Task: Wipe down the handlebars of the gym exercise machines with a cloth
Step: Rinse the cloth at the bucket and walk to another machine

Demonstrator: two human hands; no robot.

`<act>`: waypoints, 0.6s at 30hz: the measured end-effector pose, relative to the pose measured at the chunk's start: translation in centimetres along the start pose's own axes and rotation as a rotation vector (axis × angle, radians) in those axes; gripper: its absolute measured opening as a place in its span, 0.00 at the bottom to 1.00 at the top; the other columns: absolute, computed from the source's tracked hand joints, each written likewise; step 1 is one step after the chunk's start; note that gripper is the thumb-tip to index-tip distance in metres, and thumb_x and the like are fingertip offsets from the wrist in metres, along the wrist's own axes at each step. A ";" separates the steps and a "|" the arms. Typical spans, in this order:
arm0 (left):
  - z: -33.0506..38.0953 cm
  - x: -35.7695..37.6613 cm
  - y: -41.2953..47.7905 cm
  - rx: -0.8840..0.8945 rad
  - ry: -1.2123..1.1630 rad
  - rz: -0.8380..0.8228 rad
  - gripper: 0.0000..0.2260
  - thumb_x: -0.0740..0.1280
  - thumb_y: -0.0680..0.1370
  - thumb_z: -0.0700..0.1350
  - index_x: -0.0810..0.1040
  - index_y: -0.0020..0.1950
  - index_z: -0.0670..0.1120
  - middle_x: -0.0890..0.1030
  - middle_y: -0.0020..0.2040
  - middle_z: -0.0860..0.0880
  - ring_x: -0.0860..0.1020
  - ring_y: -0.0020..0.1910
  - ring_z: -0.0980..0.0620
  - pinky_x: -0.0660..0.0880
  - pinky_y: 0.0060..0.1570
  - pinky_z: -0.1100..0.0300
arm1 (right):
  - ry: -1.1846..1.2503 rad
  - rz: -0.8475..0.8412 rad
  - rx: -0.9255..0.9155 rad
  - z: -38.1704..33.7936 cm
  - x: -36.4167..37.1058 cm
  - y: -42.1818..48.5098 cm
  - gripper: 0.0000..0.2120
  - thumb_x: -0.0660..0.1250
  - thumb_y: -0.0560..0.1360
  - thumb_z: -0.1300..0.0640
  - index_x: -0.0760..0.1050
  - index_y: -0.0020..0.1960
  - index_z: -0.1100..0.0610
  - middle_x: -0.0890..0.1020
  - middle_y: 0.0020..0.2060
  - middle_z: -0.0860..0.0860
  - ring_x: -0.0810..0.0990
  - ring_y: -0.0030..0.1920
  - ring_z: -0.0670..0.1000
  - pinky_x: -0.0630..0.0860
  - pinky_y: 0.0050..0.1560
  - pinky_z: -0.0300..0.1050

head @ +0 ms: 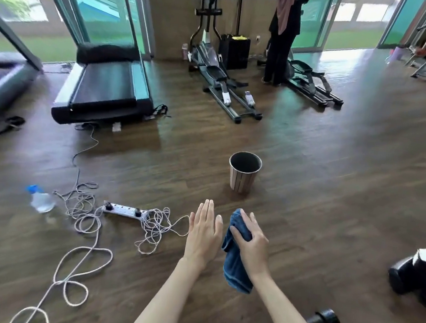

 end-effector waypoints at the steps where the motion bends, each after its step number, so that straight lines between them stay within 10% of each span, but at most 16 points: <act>1: 0.1 -0.9 -0.3 -0.008 -0.001 0.002 0.24 0.47 0.84 0.49 0.49 0.78 0.45 0.50 0.79 0.51 0.45 0.77 0.56 0.38 0.74 0.57 | -0.011 -0.017 -0.008 -0.8 0.3 -0.3 0.24 0.71 0.74 0.54 0.72 0.68 0.43 0.67 0.73 0.51 0.67 0.70 0.44 0.62 0.60 0.29; 18: 1.3 -9.8 -1.2 -0.151 -0.278 0.061 0.22 0.53 0.83 0.46 0.58 0.76 0.41 0.61 0.75 0.43 0.58 0.75 0.49 0.53 0.74 0.57 | 0.042 -0.138 -0.092 -10.4 1.4 1.4 0.21 0.73 0.73 0.59 0.76 0.65 0.51 0.73 0.68 0.56 0.68 0.70 0.45 0.61 0.66 0.33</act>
Point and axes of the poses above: each hand's wrist, its own y-axis towards the middle knuckle, its own x-axis out of the palm, z = x × y, the point moved 2 cm from there along y, towards the middle knuckle
